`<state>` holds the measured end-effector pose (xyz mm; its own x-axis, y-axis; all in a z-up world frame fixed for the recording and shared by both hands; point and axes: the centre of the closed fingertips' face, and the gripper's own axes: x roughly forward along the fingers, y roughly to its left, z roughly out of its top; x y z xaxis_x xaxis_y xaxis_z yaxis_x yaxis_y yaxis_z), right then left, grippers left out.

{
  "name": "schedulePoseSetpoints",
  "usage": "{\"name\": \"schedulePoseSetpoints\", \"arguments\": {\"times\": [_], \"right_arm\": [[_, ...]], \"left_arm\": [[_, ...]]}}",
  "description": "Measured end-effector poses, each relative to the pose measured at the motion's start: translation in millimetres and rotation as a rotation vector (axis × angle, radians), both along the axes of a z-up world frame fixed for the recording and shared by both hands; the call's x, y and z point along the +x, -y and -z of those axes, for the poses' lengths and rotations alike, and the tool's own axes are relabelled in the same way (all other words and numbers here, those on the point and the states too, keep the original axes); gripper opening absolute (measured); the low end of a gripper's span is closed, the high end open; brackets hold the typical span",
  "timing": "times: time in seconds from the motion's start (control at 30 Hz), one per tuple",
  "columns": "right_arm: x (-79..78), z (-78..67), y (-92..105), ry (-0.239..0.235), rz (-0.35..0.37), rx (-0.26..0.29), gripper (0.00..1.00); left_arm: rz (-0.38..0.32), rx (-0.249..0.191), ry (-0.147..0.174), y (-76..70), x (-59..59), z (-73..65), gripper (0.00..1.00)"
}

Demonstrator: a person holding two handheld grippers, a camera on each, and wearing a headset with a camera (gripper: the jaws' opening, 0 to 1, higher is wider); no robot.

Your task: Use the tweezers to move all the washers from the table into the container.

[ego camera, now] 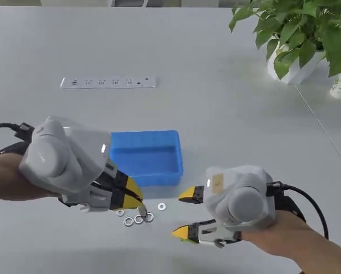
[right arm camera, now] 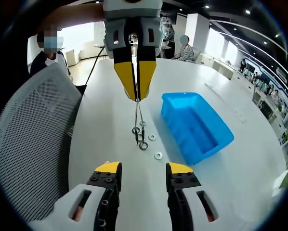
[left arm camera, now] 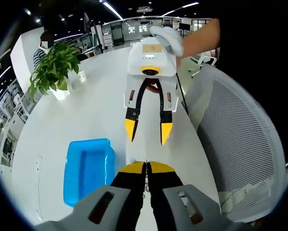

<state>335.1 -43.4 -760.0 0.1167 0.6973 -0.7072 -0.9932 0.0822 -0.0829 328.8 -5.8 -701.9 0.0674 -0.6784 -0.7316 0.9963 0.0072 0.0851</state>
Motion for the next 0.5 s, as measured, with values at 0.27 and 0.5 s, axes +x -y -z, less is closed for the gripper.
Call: {"name": "schedulePoseSetpoints", "arguments": {"times": [0.27, 0.5], "right_arm": [[0.1, -0.4, -1.5, -0.001, 0.0, 0.004, 0.38], [1.8, -3.3, -11.0, 0.001, -0.02, 0.023, 0.37]], "left_arm": [[-0.002, -0.009, -0.015, 1.7, 3.1, 0.0, 0.05], [-0.002, -0.01, -0.019, 2.6, 5.0, -0.5, 0.05]]}}
